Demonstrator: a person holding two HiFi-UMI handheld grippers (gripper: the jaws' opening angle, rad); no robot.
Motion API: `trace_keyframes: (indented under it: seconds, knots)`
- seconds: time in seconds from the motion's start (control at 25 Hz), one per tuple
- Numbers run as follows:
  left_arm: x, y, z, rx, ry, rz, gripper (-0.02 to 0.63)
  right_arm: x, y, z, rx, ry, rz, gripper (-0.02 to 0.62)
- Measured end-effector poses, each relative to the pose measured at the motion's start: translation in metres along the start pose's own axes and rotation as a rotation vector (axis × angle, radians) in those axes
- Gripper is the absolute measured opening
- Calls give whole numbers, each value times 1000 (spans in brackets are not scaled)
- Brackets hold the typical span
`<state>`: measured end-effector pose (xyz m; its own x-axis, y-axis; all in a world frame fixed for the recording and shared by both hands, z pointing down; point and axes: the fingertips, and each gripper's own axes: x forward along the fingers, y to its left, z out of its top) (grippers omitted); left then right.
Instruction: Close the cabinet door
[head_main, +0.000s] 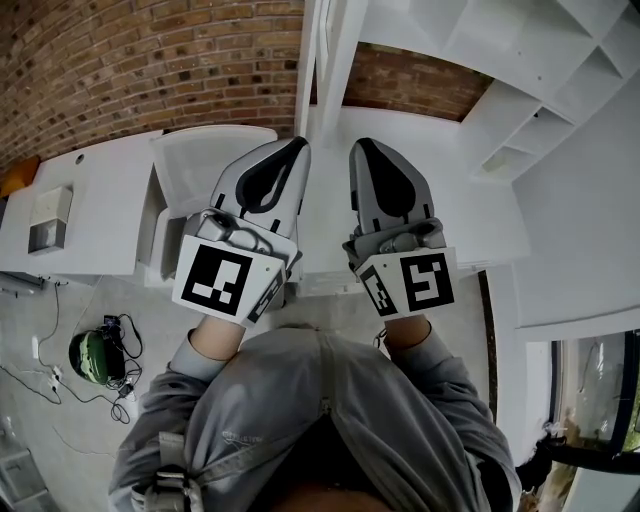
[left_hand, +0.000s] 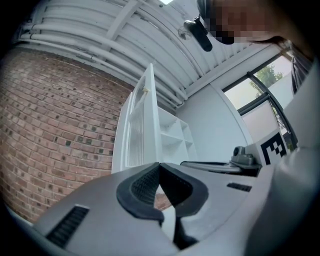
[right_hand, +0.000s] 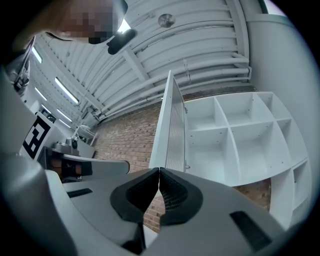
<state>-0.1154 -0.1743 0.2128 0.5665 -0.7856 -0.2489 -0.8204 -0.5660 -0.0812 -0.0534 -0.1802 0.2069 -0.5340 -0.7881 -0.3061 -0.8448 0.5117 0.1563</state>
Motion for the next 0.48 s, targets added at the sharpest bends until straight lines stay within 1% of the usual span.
trace_keyframes:
  seconds: [0.2, 0.32, 0.48]
  knots:
    - [6, -1, 21, 31, -25, -7, 6, 7, -1, 19, -31, -17, 21, 28]
    - [11, 0, 31, 46, -35, -11, 6, 11, -1, 35, -17, -33, 41, 28]
    - [13, -1, 48, 55, -60, -20, 6, 17, -1, 58, -35, -65, 57, 28]
